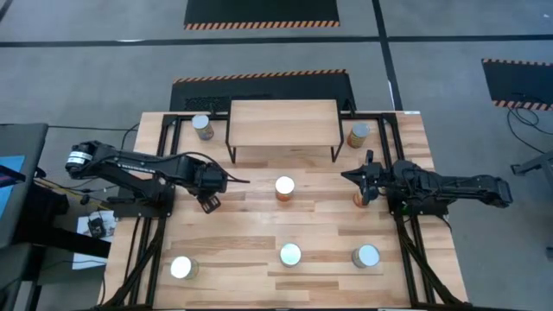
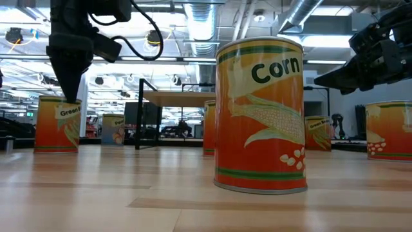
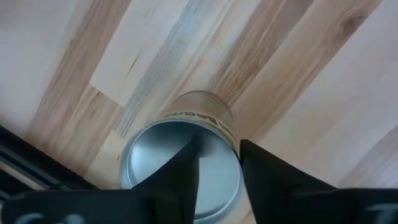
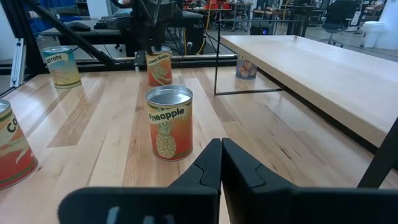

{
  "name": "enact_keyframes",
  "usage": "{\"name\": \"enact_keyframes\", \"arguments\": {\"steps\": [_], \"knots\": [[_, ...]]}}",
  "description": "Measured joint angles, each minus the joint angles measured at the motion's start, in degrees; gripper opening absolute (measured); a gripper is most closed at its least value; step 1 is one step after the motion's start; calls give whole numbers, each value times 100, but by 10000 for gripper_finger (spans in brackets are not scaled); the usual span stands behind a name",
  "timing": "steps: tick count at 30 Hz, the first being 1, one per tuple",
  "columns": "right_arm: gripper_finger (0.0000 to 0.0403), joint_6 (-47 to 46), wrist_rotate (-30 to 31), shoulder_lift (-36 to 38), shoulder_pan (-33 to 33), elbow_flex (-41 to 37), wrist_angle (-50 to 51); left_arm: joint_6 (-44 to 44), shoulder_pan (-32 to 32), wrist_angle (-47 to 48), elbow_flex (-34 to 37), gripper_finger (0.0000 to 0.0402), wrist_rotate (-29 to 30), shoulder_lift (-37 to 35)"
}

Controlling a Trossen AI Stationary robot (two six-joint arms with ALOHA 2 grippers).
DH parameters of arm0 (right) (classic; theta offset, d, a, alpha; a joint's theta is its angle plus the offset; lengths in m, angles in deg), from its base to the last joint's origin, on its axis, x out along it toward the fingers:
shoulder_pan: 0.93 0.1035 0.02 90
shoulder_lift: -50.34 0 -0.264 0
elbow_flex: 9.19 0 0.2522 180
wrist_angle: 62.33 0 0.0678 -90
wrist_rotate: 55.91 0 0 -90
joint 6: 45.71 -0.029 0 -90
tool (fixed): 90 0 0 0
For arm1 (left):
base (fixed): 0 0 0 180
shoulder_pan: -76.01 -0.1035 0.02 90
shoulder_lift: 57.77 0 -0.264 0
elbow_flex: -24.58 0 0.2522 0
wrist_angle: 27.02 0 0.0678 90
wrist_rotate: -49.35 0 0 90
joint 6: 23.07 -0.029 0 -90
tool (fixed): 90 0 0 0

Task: Pick and place cans onto a shelf
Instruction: Put the bottom canned green beans on the shelf

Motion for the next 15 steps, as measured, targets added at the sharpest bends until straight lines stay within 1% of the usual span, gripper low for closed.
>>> {"name": "enact_keyframes", "arguments": {"steps": [6,10,15], "knots": [[27,0,0,0,2,0,0,-265,-2,46,27,12,-68,-129],[29,0,-1,0,1,0,0,-713,-7,82,-33,2,-373,-313],[27,-1,0,0,0,1,0,-1712,15,76,-678,0,-1048,-523]]}}
